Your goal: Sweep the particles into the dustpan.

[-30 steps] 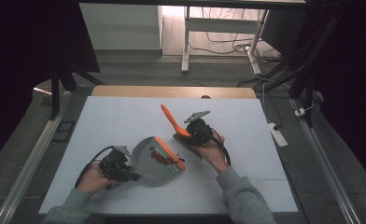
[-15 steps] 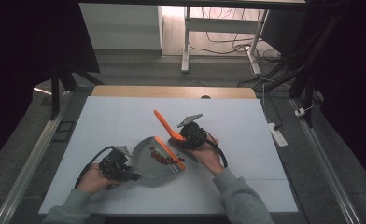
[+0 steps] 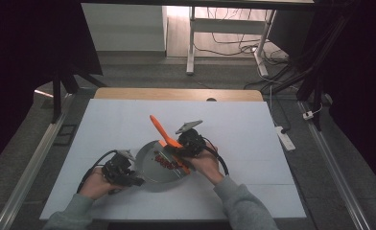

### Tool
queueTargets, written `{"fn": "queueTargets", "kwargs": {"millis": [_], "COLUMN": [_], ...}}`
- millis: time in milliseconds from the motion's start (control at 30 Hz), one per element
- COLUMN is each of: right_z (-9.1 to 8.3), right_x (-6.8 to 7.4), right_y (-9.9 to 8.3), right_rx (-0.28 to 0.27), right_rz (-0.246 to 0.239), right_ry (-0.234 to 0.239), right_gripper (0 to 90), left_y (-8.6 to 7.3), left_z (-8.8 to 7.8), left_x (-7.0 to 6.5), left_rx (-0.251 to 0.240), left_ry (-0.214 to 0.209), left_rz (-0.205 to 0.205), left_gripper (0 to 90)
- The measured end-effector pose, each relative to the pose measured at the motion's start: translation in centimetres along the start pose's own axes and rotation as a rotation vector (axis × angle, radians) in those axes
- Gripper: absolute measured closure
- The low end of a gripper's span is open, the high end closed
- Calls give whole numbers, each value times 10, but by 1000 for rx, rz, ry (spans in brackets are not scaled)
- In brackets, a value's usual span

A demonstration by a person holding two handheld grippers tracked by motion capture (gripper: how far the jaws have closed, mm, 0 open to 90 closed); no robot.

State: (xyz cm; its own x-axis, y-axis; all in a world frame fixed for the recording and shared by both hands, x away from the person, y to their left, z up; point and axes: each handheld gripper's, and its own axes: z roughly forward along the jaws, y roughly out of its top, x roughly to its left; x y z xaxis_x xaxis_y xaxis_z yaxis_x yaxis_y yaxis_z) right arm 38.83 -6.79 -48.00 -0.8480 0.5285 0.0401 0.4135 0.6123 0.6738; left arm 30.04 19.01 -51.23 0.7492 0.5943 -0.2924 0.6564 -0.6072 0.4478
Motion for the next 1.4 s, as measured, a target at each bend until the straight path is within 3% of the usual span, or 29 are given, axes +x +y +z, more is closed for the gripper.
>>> {"fn": "queueTargets", "kwargs": {"millis": [100,233,300,400,500,800,1400], "right_z": [2,2,0,-8,-18,-23,-29], "right_x": [7,18,22,22,13,-3,-12], "right_y": [2,6,9,12,12,8,3], "right_rx": [-19,-59,-81,-115,-138,-138,-139], "right_rz": [-8,9,0,-14,2,25,16], "right_ry": [18,116,132,117,83,37,-2], "right_gripper": [705,705,705,705,705,704,705], "left_y": [0,0,0,0,0,0,-5], "left_z": [0,0,0,0,1,1,3], "left_x": [0,0,0,0,0,0,0], "left_rx": [2,1,2,2,2,0,-37], "left_ry": [1,1,1,-1,-1,4,10], "left_rz": [0,0,0,0,0,1,8], "left_gripper": [619,619,619,619,619,619,618]}}
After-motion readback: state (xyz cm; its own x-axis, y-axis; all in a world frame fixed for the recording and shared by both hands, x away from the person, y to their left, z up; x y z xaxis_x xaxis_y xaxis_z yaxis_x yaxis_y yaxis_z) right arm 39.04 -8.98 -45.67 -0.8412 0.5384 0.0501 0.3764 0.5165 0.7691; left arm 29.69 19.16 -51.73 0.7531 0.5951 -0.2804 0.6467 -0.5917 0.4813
